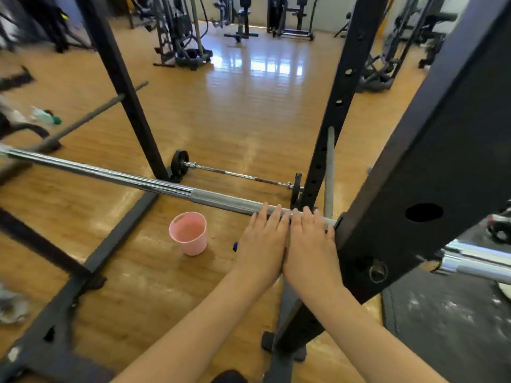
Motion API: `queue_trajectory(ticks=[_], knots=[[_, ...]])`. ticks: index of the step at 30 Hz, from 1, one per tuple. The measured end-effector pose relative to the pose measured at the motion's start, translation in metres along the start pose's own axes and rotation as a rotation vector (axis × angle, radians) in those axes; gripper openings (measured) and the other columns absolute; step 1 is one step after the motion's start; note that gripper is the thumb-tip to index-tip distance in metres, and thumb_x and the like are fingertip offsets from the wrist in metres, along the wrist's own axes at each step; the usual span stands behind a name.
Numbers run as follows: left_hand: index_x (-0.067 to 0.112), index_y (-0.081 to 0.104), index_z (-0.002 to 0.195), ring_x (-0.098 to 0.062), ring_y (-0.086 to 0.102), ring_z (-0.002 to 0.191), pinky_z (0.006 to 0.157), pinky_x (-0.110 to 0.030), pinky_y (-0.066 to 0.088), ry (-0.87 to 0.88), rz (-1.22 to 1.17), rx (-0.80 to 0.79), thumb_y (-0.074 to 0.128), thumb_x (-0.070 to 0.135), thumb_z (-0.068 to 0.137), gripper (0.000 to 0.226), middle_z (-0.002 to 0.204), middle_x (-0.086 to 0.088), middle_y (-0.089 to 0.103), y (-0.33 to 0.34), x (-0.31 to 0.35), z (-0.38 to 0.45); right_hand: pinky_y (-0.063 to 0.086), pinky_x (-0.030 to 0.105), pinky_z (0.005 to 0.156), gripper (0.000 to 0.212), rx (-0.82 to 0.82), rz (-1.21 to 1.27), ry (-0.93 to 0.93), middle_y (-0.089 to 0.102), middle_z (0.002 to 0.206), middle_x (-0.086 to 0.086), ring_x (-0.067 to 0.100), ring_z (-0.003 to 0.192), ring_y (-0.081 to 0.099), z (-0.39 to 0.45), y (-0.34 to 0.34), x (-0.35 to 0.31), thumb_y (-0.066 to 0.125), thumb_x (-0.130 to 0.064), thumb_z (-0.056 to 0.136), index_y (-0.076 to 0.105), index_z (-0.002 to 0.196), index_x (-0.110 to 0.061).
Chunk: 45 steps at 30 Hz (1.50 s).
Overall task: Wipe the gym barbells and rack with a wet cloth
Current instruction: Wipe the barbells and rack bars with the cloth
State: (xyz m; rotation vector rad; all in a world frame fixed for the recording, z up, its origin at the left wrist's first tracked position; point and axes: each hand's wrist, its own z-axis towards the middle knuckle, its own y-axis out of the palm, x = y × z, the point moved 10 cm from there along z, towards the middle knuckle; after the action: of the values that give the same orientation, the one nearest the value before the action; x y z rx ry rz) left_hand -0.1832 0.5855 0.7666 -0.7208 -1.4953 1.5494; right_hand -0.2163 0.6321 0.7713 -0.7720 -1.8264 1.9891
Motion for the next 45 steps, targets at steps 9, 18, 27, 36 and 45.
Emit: queue_trajectory(ticks=[9, 18, 27, 36, 45], knots=[[0.018, 0.009, 0.151, -0.02, 0.007, 0.146, 0.119, -0.034, 0.013, -0.462, 0.021, 0.069, 0.046, 0.021, 0.097, 0.066, 0.158, -0.001, 0.011, -0.012, 0.058, -0.081, -0.002, 0.034, 0.118, 0.065, -0.093, 0.124, -0.593, -0.011, 0.158, 0.01, 0.023, 0.145, -0.012, -0.071, 0.001, 0.013, 0.033, -0.017, 0.1, -0.009, 0.15, -0.009], [0.018, 0.022, 0.148, -0.015, 0.032, 0.134, 0.109, -0.026, 0.027, -0.447, 0.115, -0.087, 0.04, 0.021, 0.098, 0.053, 0.15, 0.002, 0.03, -0.004, 0.215, -0.07, -0.007, 0.022, 0.112, 0.066, -0.109, 0.311, -0.716, -0.001, 0.159, 0.003, 0.018, 0.146, -0.005, -0.132, -0.044, 0.145, 0.039, -0.014, 0.096, 0.003, 0.151, -0.01], [0.002, 0.043, 0.138, -0.032, 0.038, 0.135, 0.11, -0.041, 0.026, 0.045, 0.018, 0.195, 0.065, 0.004, 0.082, 0.061, 0.142, -0.015, 0.045, 0.0, 0.383, 0.031, 0.023, 0.024, 0.115, 0.053, 0.266, 0.573, -0.244, 0.034, 0.15, 0.0, 0.008, 0.139, 0.026, -0.122, -0.101, 0.358, 0.048, -0.018, 0.095, 0.034, 0.146, -0.012], [-0.001, 0.018, 0.147, -0.029, 0.017, 0.144, 0.118, -0.038, 0.014, 0.463, 0.084, 0.08, 0.054, 0.011, 0.09, 0.068, 0.154, -0.018, 0.022, 0.062, 0.517, 0.088, 0.026, 0.05, 0.106, 0.054, 0.342, 0.254, 0.135, 0.049, 0.137, 0.02, 0.037, 0.133, 0.038, -0.145, -0.097, 0.501, 0.043, -0.025, 0.087, 0.048, 0.134, 0.003], [0.006, 0.001, 0.15, -0.024, 0.001, 0.146, 0.112, -0.03, -0.006, 0.377, 0.068, 0.072, 0.048, 0.019, 0.097, 0.071, 0.158, -0.011, 0.007, 0.074, 0.544, 0.094, 0.024, 0.05, 0.102, 0.056, 0.444, 0.169, 0.193, 0.054, 0.131, 0.022, 0.041, 0.127, 0.045, -0.173, -0.099, 0.546, 0.034, -0.028, 0.087, 0.052, 0.129, 0.005]])
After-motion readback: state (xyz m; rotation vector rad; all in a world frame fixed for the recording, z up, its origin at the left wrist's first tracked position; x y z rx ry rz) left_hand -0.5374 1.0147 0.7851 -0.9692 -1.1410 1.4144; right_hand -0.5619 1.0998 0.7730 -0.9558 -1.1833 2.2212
